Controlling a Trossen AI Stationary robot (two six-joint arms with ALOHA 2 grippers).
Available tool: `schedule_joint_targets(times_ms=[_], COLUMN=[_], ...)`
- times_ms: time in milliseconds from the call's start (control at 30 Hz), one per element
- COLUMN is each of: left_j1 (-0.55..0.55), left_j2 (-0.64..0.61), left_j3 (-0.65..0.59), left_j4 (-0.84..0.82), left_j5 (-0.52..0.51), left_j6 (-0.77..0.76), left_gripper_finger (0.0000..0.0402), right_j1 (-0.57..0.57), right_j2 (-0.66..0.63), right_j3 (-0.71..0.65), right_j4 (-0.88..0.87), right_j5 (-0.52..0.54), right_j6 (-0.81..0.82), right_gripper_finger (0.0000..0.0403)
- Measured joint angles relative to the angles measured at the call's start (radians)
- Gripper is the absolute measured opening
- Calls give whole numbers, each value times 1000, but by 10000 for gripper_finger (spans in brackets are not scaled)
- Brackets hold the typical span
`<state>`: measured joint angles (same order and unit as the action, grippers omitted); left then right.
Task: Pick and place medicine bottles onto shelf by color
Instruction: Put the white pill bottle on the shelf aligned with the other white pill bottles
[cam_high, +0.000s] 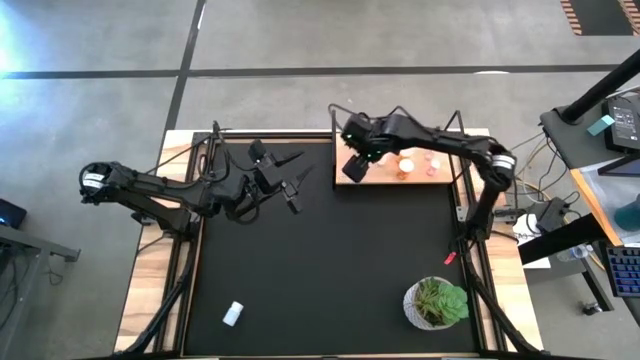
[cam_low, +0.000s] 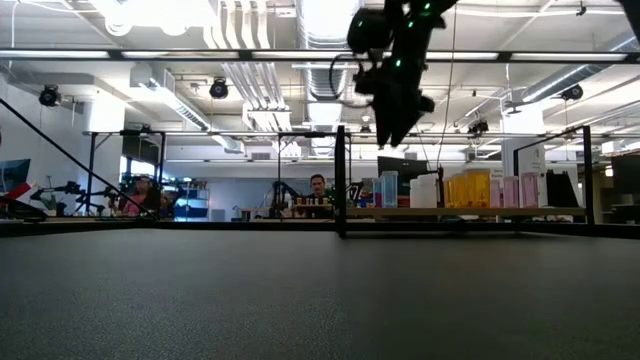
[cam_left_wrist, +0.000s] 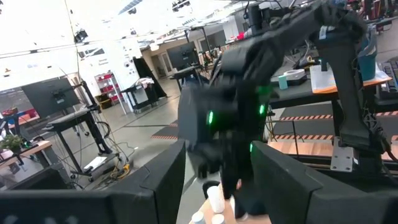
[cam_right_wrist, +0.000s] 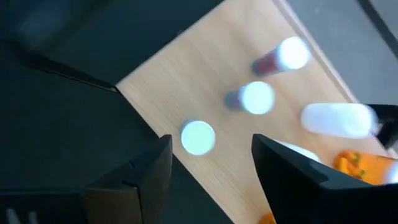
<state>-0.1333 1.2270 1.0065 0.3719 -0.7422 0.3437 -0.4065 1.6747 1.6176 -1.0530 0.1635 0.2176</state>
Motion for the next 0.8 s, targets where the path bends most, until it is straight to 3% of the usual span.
schedule_joint_targets(times_ms=[100,233,467,667,800], left_j1=[0,0,-22,-129,-234], left_j2=[0,15,88,148,162], left_j3=[0,1,1,1,1], left_j4=[-24,-65,-200,-351,-412], left_j5=[0,7,195,254,380], left_j6=[-62,-365,-722,-1051,-1296], left_gripper_finger=[167,167,167,167,167], right_j1=[5,33,143,291,399], right_j2=[-66,-148,-274,-344,-378], right_j3=[0,-1,-1,-1,-2], right_j4=[-2,-18,-20,-25,-65], right_j5=[2,1,1,-3,-6], right_j6=[32,71,88,87,119], right_gripper_finger=[210,210,210,210,210])
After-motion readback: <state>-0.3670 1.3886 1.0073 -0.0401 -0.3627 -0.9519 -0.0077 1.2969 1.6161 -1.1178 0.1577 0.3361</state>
